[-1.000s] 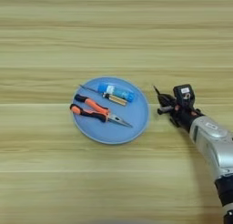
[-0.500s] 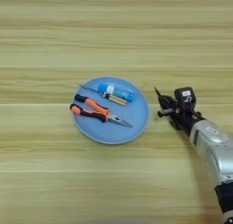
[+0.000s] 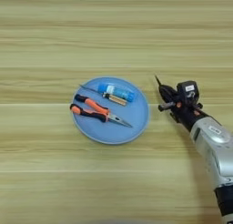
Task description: Move the objects on the table
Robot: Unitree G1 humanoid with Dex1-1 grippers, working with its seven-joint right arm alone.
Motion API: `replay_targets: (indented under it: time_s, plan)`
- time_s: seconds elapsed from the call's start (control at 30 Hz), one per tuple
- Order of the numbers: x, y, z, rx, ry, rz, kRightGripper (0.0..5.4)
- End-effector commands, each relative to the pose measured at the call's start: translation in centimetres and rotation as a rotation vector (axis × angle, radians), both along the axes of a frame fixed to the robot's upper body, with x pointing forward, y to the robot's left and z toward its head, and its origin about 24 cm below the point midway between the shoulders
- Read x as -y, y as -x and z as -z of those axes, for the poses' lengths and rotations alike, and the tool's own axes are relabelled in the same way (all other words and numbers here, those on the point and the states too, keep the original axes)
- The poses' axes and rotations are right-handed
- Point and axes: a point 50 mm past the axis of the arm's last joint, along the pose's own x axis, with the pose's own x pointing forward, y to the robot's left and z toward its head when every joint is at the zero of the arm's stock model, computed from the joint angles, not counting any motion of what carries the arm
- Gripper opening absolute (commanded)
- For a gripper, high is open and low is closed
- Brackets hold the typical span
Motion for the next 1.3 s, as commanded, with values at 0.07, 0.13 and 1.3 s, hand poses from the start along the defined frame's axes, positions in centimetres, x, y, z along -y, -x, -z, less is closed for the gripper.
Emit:
replay_targets:
  time_s: [0.07,0.13,1.3]
  plan:
    - [-0.1,-1.2,-4.6,0.221,-0.059,-0.009,0.26]
    - [-0.1,-1.2,-5.1,0.244,-0.067,-0.019,0.26]
    - [6.2,-3.8,-5.2,0.119,0.055,0.191,0.26]
